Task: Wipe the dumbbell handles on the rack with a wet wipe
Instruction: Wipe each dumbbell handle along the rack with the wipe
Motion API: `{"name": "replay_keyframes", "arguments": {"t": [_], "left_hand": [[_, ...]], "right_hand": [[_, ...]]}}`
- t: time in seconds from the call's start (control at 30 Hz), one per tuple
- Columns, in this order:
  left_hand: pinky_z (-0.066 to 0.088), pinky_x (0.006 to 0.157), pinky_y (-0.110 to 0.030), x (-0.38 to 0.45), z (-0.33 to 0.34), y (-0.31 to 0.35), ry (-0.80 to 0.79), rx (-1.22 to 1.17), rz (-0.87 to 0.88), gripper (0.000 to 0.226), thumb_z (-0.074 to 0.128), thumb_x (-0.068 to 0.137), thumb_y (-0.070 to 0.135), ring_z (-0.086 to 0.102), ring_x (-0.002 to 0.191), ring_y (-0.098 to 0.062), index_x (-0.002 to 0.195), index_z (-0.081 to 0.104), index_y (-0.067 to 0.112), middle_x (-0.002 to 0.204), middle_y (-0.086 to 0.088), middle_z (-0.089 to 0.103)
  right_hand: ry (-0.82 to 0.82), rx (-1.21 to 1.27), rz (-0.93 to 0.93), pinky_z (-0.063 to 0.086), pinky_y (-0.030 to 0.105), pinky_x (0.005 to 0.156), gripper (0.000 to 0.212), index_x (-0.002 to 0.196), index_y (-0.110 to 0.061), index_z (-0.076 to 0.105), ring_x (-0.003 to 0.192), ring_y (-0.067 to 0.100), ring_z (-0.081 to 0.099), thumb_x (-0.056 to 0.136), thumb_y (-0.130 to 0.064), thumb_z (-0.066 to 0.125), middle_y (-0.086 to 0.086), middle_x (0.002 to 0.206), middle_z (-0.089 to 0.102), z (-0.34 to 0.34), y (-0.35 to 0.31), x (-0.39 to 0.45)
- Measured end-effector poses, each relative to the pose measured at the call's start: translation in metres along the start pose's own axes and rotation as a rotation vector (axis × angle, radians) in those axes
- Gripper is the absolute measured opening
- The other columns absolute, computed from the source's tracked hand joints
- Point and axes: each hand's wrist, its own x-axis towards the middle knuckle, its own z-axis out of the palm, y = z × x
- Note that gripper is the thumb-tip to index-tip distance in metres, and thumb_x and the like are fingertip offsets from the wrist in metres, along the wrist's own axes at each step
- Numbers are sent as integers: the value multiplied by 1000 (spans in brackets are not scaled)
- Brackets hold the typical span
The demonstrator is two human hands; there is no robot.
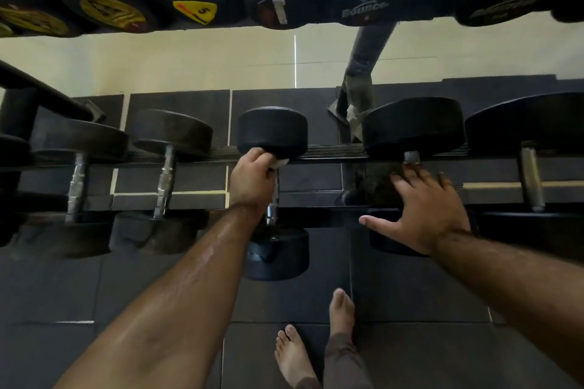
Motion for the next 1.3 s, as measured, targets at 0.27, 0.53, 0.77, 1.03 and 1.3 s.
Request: {"name": "replay_keyframes", "arguments": {"t": [0.27,0.53,0.77,1.03,1.3], "left_hand": [[58,95,-39,-18,1,-30,-334,284,459,46,84,63,-1,71,106,-33,109,81,6,113,-10,78],[59,82,-33,-4,-18,-29,-307,327,586,32,79,71,2,69,86,-23,100,81,14,103,-2,77],[56,82,-41,-9,0,-24,-310,359,388,35,73,71,-2,64,91,-37,105,76,8,102,-13,68],[55,72,-37,0,-19,-16,-538,295,432,11,70,92,17,67,85,-28,96,80,19,94,-4,66],[54,82,-35,-6,-12,-14,-884,389,453,21,65,91,10,67,98,-24,105,78,20,105,0,63]], "right_hand": [[-34,17,-5,19,55,131,134,163,-25,43,164,23,17,66,-113,15,3,176,27,-4,1,0],[-33,27,-8,18,55,131,135,161,-25,45,164,24,18,64,-113,13,4,176,28,-4,2,1],[-15,36,-6,19,57,131,134,161,-25,46,164,24,18,64,-112,13,4,175,29,-1,2,0],[-18,35,-7,20,59,130,137,159,-25,47,163,24,19,61,-113,10,3,174,32,0,3,0],[-16,30,-10,20,60,129,135,159,-26,47,163,24,20,63,-114,12,3,174,33,1,3,0]]}}
